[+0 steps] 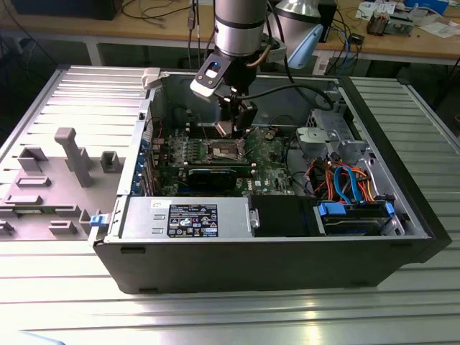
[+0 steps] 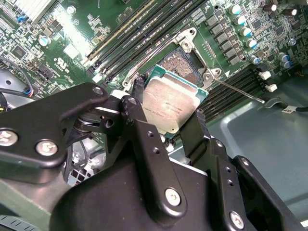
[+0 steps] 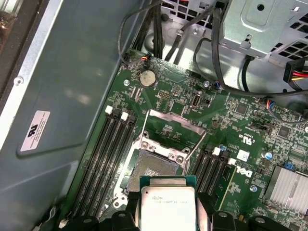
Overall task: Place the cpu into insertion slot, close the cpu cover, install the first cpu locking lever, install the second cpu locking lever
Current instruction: 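Place the cpu into insertion slot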
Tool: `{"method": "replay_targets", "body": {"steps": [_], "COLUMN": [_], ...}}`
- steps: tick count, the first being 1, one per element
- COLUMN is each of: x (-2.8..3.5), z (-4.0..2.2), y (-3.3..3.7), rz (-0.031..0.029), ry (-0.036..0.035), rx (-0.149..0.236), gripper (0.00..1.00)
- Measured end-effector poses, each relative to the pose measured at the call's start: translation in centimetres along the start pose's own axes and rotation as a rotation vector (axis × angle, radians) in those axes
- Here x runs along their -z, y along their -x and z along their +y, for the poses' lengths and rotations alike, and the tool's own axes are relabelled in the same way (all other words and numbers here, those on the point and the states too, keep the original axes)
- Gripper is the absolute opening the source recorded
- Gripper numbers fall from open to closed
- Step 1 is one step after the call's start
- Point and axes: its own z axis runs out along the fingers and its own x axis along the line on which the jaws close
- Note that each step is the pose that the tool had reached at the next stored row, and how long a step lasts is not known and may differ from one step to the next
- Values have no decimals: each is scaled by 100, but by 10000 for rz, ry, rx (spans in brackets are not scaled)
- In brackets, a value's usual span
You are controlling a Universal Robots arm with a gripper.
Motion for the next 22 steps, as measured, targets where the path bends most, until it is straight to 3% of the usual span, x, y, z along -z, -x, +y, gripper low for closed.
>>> {"method": "replay_targets", "body": {"steps": [10,14,22], "x": [-1,-2,-10], "z": [0,0,0], "y": [0,0,0], "rz": [-2,-5,-17], "ry": [2,6,21], "rx": [-140,-351,-1140], "gripper": [55,55,55]}}
